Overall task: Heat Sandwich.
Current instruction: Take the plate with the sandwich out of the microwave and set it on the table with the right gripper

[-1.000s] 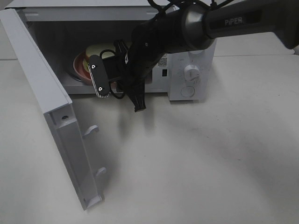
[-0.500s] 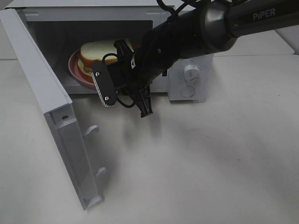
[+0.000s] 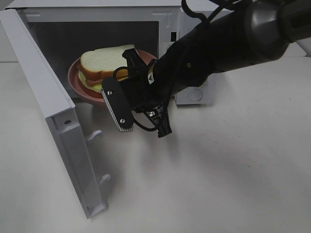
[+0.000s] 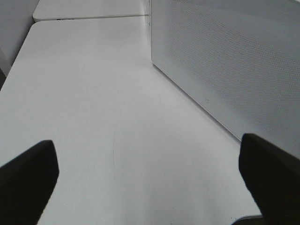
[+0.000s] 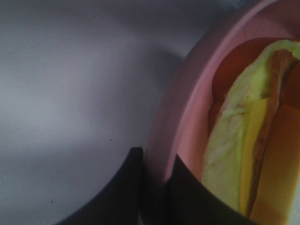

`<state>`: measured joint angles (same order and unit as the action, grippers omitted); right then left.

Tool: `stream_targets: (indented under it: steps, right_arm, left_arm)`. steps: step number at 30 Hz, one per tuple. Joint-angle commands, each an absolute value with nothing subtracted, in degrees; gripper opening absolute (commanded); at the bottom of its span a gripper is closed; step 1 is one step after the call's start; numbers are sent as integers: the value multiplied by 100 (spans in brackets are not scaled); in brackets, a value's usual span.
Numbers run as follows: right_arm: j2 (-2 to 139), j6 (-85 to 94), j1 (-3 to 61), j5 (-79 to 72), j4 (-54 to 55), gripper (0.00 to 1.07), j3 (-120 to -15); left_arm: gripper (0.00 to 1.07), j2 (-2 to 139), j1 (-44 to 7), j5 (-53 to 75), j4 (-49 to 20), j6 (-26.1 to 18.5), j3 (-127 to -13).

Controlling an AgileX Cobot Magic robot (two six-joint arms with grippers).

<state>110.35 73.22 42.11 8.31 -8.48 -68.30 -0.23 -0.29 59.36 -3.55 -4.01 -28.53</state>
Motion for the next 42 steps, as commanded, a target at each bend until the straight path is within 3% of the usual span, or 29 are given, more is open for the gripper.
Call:
stream_targets:
  steps: [1, 42]
  right_arm:
    - [10737, 7374, 4274, 561, -900, 0, -6652]
    - [7821, 7368, 4274, 355, -894, 1, -3380]
  left_arm:
    - [101, -149, -17, 5907, -344, -401, -2836]
    - [101, -149, -17, 5907, -344, -401, -2836]
